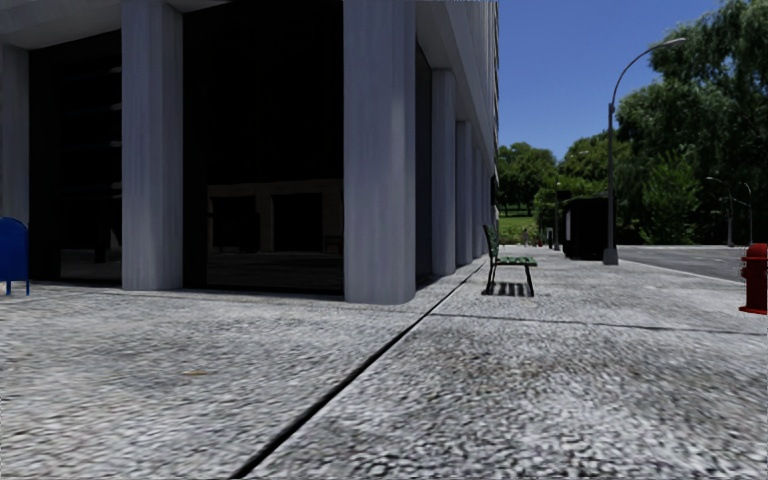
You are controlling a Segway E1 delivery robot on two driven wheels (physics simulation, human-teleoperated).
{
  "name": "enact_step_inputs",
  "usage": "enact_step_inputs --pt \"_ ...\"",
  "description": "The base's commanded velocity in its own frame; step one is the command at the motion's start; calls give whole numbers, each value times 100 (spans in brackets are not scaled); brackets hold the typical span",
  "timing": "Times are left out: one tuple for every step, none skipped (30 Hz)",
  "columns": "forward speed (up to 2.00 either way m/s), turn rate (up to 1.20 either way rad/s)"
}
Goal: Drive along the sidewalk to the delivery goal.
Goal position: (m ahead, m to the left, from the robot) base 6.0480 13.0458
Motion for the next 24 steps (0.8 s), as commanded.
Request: enact_step_inputs --pt "157 56" --pt "157 56" --pt "156 56" --pt "156 56" --pt "156 56" --pt "156 56" --pt "156 56" --pt "156 56" --pt "156 56" --pt "156 56" --pt "156 56" --pt "156 56" --pt "156 56" --pt "156 56" --pt "156 56" --pt "156 56" --pt "156 56" --pt "156 56" --pt "156 56" --pt "156 56" --pt "156 56" --pt "156 56" --pt "156 56" --pt "156 56"
